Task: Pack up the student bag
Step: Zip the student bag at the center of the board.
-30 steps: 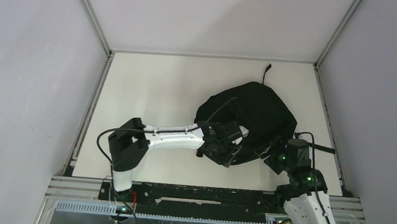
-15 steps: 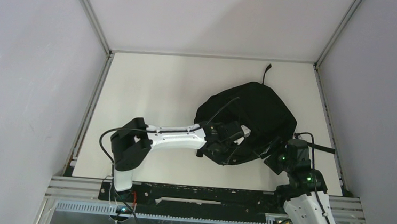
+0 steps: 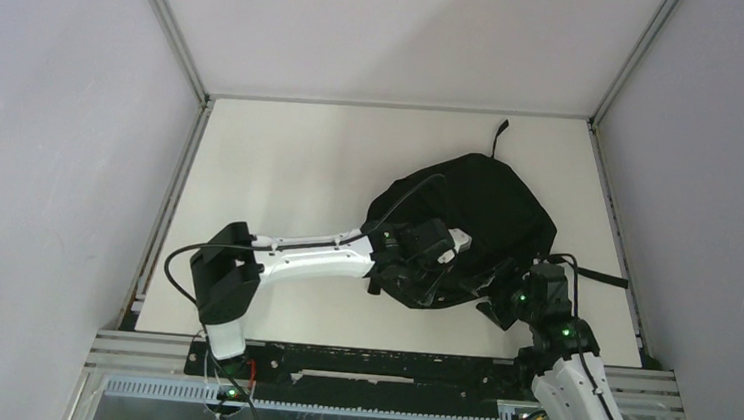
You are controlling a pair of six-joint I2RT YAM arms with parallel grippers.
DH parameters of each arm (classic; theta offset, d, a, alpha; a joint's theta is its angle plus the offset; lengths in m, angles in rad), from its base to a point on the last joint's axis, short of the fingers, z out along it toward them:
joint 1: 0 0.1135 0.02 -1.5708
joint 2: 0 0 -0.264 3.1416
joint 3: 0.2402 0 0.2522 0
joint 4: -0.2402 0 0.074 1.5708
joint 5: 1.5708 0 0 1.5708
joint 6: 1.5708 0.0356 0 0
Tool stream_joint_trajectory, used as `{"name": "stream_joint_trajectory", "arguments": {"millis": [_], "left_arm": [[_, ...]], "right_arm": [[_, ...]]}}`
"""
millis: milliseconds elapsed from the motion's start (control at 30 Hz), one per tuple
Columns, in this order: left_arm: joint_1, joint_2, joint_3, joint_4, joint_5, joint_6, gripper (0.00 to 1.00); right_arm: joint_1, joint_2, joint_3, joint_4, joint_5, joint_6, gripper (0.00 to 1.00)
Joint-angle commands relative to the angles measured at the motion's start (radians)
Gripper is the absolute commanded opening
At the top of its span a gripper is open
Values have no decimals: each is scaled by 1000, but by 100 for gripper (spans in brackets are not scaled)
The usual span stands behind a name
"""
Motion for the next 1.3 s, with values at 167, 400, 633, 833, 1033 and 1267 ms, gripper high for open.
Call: {"name": "stream_joint_trajectory", "arguments": {"millis": [167,400,633,833,1033,1267], "left_arm": [[4,-40,5,23,93,44,0],[91,-120,-101,0,-36,83,0],[202,-177,-191,-16,-125,121,0],[260,-266,-203,-62,-203,148,0],[295,-241,-169,18,-134,153,0],[300,-184,-90,14,-92,151,0]], "right_arm": [[-4,65,-17,193,10,130,77],[-4,102,-11,171,144,150,0],[-12,67,46,60,271,74,0],[-94,64,88,10,285,-69,0],[-230,147,125,86,188,-209,0],[-305,196,282,-11,99,-314,68]]}}
